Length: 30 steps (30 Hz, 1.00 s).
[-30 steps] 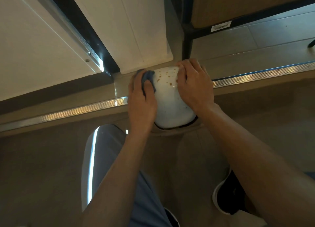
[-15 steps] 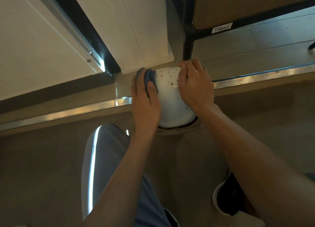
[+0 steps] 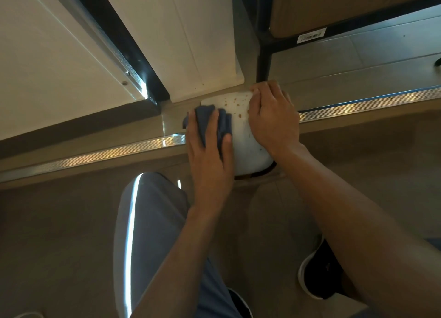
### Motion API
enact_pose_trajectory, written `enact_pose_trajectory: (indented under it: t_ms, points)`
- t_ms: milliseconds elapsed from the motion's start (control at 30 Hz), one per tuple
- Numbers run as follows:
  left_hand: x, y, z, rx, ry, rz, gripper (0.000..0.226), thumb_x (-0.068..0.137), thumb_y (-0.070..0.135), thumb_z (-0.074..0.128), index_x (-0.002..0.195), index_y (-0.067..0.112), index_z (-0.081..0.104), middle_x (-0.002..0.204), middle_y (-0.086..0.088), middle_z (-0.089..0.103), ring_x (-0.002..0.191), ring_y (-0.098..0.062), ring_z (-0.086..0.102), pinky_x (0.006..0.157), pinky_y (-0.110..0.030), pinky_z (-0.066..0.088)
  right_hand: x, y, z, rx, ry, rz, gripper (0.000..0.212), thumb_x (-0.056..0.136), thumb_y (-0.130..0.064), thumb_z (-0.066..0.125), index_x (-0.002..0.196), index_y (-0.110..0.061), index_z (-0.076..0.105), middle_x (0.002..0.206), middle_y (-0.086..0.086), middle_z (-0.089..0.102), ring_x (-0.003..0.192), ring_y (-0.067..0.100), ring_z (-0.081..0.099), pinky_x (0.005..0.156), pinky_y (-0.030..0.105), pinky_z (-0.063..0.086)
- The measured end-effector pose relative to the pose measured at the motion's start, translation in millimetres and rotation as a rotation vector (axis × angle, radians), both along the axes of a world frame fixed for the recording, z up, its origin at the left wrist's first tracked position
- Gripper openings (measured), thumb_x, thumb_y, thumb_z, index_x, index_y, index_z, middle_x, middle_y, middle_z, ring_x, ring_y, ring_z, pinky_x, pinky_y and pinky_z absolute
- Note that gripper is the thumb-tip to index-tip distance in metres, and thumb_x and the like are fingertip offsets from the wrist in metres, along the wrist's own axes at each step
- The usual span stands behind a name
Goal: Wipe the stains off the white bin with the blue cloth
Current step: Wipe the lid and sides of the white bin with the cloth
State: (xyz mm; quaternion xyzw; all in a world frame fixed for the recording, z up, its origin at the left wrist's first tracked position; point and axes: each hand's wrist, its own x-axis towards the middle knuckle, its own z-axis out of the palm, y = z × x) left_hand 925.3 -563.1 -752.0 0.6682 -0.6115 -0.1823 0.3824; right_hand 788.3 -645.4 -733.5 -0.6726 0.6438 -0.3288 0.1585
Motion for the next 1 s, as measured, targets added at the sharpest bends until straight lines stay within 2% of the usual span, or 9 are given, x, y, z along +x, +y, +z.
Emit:
enact_pose_trajectory:
  t_ms: [233, 300, 400, 433, 533, 600, 700, 867, 1000]
  points:
    - [8.6, -22.1, 11.0, 0.057, 0.219, 0.13, 0.05, 0.109, 0.035, 0.04, 0.158, 0.027, 0.031, 0.163, 0.003, 0.031, 0.137, 0.008, 0.032, 0.097, 0.006, 0.022, 2.1, 2.1, -0.1, 0.002, 0.005, 0.003, 0.037, 0.104, -0.034, 0.031, 0.122, -0.015, 0.057, 0.125, 0.005, 0.056, 0.112, 0.024, 0.057, 0.08, 0.039, 0.052]
    - [2.1, -32.0, 18.3, 0.056, 0.175, 0.158, 0.052, 0.109, 0.038, 0.039, 0.158, 0.025, 0.03, 0.162, 0.001, 0.031, 0.14, -0.003, 0.036, 0.101, -0.002, 0.029, 1.9, 2.4, 0.0, 0.002, 0.001, -0.006, 0.035, 0.105, -0.033, 0.032, 0.121, -0.015, 0.057, 0.124, 0.005, 0.056, 0.11, 0.025, 0.057, 0.078, 0.037, 0.05]
    - [2.6, -11.2, 8.1, -0.006, 0.029, 0.014, 0.056, 0.108, 0.04, 0.042, 0.16, 0.03, 0.024, 0.168, -0.004, 0.014, 0.152, -0.018, 0.025, 0.116, -0.037, 0.038, -0.1, 1.9, 0.4, -0.002, -0.004, 0.001, 0.033, 0.105, -0.032, 0.033, 0.12, -0.016, 0.057, 0.122, 0.004, 0.056, 0.107, 0.023, 0.057, 0.079, 0.038, 0.05]
    - [7.0, -1.1, 1.5, -0.009, 0.007, -0.031, 0.056, 0.107, 0.04, 0.044, 0.159, 0.032, 0.023, 0.169, -0.004, 0.009, 0.154, -0.019, 0.02, 0.117, -0.036, 0.036, -0.8, 1.9, 0.3, -0.004, -0.002, 0.008, 0.033, 0.105, -0.032, 0.033, 0.119, -0.016, 0.057, 0.122, 0.004, 0.056, 0.107, 0.023, 0.057, 0.079, 0.038, 0.05]
    - [19.9, 10.7, -6.0, 0.01, 0.016, -0.069, 0.057, 0.107, 0.04, 0.043, 0.159, 0.035, 0.021, 0.17, 0.0, 0.008, 0.147, 0.007, 0.016, 0.103, 0.002, 0.024, -0.1, 2.3, 0.5, 0.0, -0.004, 0.009, 0.034, 0.104, -0.033, 0.032, 0.12, -0.016, 0.057, 0.123, 0.004, 0.056, 0.109, 0.023, 0.056, 0.082, 0.042, 0.052]
    - [15.7, -3.2, 2.3, 0.037, 0.1, 0.025, 0.053, 0.108, 0.039, 0.039, 0.159, 0.03, 0.024, 0.167, 0.003, 0.02, 0.132, 0.028, 0.02, 0.094, 0.009, 0.02, 2.0, 2.4, 1.3, 0.017, -0.008, -0.008, 0.036, 0.104, -0.034, 0.031, 0.121, -0.017, 0.057, 0.125, 0.003, 0.056, 0.11, 0.024, 0.056, 0.083, 0.048, 0.054]
    - [3.6, -24.4, 13.8, 0.041, 0.166, 0.167, 0.054, 0.109, 0.04, 0.038, 0.159, 0.027, 0.026, 0.164, 0.002, 0.029, 0.141, 0.002, 0.034, 0.107, -0.017, 0.031, 4.0, 2.9, 2.5, 0.029, -0.004, -0.024, 0.038, 0.103, -0.035, 0.03, 0.122, -0.017, 0.057, 0.126, 0.004, 0.055, 0.111, 0.025, 0.056, 0.082, 0.05, 0.054]
    - [13.8, 10.5, -11.4, 0.029, -0.041, -0.09, 0.069, 0.104, 0.044, 0.053, 0.161, 0.028, 0.017, 0.169, -0.01, 0.004, 0.154, -0.027, 0.02, 0.116, -0.05, 0.04, 1.3, 2.9, 3.9, 0.009, 0.019, -0.002, 0.035, 0.104, -0.034, 0.031, 0.122, -0.015, 0.056, 0.124, 0.006, 0.055, 0.109, 0.024, 0.057, 0.081, 0.047, 0.055]
    - [28.1, 4.2, -8.9, 0.083, 0.117, -0.092, 0.071, 0.105, 0.04, 0.052, 0.162, 0.03, 0.011, 0.17, 0.003, 0.005, 0.149, 0.008, 0.014, 0.111, -0.007, 0.025, 3.9, 3.1, 2.6, 0.014, 0.024, -0.012, 0.037, 0.104, -0.034, 0.032, 0.123, -0.014, 0.056, 0.126, 0.006, 0.055, 0.11, 0.025, 0.056, 0.081, 0.046, 0.055]
